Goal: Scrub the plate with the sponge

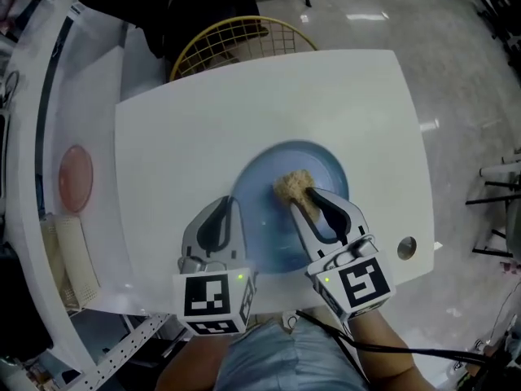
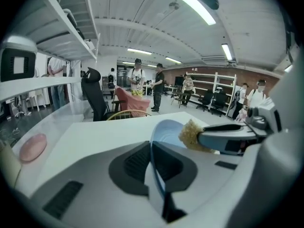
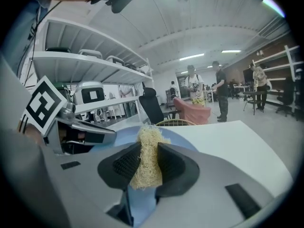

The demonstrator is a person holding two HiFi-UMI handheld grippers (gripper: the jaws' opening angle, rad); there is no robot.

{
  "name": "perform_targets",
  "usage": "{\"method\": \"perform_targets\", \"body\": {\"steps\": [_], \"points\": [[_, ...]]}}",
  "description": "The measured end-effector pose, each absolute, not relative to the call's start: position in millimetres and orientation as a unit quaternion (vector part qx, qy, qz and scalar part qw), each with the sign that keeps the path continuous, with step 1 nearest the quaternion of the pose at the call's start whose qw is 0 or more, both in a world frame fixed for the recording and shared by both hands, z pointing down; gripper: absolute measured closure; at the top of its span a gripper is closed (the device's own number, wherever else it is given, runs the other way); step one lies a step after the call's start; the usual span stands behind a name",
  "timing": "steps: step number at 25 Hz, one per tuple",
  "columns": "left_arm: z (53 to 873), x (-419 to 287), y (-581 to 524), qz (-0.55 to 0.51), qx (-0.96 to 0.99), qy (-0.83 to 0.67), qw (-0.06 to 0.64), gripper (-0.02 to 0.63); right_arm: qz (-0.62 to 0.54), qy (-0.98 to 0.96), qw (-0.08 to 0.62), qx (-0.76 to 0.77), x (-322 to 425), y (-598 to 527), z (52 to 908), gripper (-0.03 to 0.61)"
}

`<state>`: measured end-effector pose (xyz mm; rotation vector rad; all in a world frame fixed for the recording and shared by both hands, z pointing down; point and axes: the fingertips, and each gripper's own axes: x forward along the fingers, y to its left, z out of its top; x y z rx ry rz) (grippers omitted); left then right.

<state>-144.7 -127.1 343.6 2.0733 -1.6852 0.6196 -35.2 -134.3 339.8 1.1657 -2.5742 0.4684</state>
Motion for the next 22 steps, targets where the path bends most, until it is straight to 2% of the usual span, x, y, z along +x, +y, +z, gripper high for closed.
{"method": "perform_targets", "body": {"steps": [10, 22], "points": [[338, -129, -125, 0.234, 0.756, -0.581, 0.191, 0.591, 0.170, -0.875, 0.154, 0.427, -30, -154, 348, 0.466], [342, -123, -129, 0.233, 0.761, -0.568, 0.207, 0.591, 0.129, -0.900, 0.167, 0.382, -68, -148, 342, 0.469]]}}
